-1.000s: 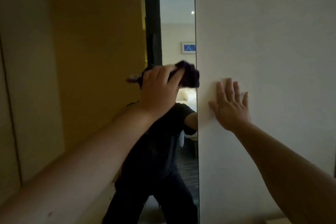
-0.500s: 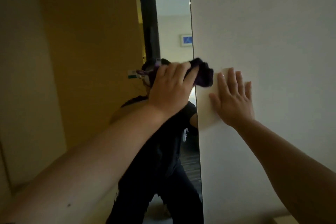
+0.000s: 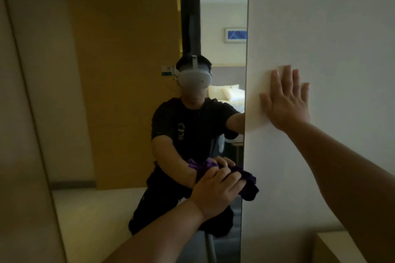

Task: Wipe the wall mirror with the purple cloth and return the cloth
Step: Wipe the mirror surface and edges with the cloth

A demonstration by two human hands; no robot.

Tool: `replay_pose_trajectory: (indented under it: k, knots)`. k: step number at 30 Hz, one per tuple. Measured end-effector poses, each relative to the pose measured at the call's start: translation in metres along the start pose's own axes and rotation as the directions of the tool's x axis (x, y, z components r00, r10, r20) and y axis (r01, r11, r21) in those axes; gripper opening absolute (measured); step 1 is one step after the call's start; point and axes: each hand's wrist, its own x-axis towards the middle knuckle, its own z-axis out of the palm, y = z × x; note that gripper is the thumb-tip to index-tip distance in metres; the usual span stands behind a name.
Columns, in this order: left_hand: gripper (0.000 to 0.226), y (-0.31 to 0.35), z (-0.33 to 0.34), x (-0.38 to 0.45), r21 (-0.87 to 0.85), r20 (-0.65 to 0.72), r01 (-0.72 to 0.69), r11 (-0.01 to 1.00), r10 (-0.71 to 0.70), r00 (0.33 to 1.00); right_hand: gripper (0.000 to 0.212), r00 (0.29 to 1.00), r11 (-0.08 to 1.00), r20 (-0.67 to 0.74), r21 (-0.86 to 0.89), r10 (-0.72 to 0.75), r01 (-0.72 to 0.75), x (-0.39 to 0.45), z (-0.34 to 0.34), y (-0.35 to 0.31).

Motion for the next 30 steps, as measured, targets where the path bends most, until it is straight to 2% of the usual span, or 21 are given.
replay_pose_trajectory:
  k: [4,7,10,13,16,20,30]
  knots:
    - [0.029,-0.014,-0.026,-0.008,-0.048,0.002,0.052,0.997,-0.052,0.999,0.074,0.999,0.998,0.035,0.059,0.023,-0.025,0.000,-0.009,-0.002]
    - [0.027,-0.030,-0.048,-0.028,-0.051,-0.045,0.139,0.989,-0.141,0.989,0.077,0.995,0.964,0.083,0.254,0.062,-0.081,-0.001,-0.026,-0.013]
    - [0.030,-0.046,-0.066,-0.062,-0.046,-0.064,0.223,0.974,-0.226,0.972,0.080,0.990,0.872,0.030,0.470,0.138,-0.136,-0.028,-0.032,-0.051]
    - [0.031,-0.062,-0.082,-0.104,0.004,-0.071,0.259,0.966,-0.258,0.964,0.076,0.992,0.860,-0.084,0.509,0.097,-0.041,-0.091,-0.011,-0.114]
    - [0.033,-0.079,-0.098,-0.146,0.038,-0.065,0.262,0.964,-0.260,0.964,0.071,0.992,0.891,-0.080,0.436,-0.099,0.124,-0.147,0.022,-0.178]
    - [0.033,-0.118,-0.120,-0.186,0.079,-0.065,0.320,0.944,-0.315,0.947,0.069,0.938,0.889,-0.043,0.305,-0.344,0.340,-0.172,0.052,-0.235]
    - [0.032,-0.221,-0.156,-0.218,0.154,-0.133,0.413,0.898,-0.395,0.909,0.067,0.923,0.913,0.014,0.154,-0.385,0.378,-0.176,0.073,-0.290]
